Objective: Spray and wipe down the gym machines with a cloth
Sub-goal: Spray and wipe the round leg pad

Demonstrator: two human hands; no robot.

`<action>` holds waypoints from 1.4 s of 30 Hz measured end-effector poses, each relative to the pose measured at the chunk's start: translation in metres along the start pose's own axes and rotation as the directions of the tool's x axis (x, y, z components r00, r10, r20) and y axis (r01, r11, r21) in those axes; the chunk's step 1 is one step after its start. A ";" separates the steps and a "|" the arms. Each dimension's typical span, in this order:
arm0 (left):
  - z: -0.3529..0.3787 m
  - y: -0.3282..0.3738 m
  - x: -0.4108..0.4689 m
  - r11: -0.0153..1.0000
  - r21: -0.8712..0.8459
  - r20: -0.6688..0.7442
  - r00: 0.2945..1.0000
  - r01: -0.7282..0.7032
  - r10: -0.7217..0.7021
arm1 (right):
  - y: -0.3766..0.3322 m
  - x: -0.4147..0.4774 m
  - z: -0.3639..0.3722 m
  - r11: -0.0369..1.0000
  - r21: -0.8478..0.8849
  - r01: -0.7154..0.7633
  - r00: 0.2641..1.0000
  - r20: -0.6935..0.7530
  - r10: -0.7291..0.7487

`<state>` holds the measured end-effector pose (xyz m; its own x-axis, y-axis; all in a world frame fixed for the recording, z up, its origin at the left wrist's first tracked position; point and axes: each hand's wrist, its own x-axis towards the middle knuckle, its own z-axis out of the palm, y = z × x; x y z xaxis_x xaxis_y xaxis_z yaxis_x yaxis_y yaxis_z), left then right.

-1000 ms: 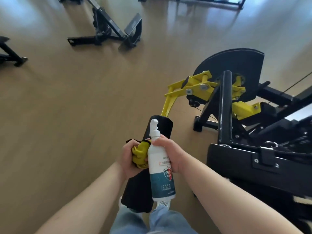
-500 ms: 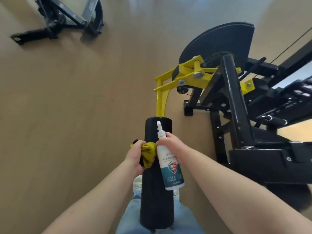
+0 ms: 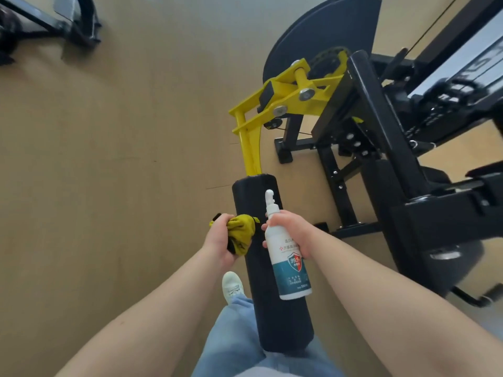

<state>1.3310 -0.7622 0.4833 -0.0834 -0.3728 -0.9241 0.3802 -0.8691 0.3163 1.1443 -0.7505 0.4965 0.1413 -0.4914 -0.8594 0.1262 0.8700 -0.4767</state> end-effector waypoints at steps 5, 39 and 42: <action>-0.008 -0.015 -0.011 1.000 0.003 -0.002 1.000 0.013 -0.013 | 0.028 -0.019 -0.005 1.000 -0.020 -0.006 0.999 0.036 0.007; -0.052 -0.190 -0.108 0.983 -0.168 -0.018 0.998 -0.068 0.066 | 0.205 -0.141 -0.055 0.927 -0.367 0.073 0.993 0.117 -0.032; -0.050 -0.196 -0.106 0.985 -0.157 -0.029 0.998 -0.066 0.062 | 0.216 -0.141 -0.061 0.878 -0.477 0.045 0.993 0.116 0.012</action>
<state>1.3113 -0.5362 0.5085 -0.0327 -0.4163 -0.9087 0.5244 -0.7811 0.3390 1.0920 -0.4906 0.5032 0.2554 -0.4822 -0.8380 -0.3513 0.7612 -0.5451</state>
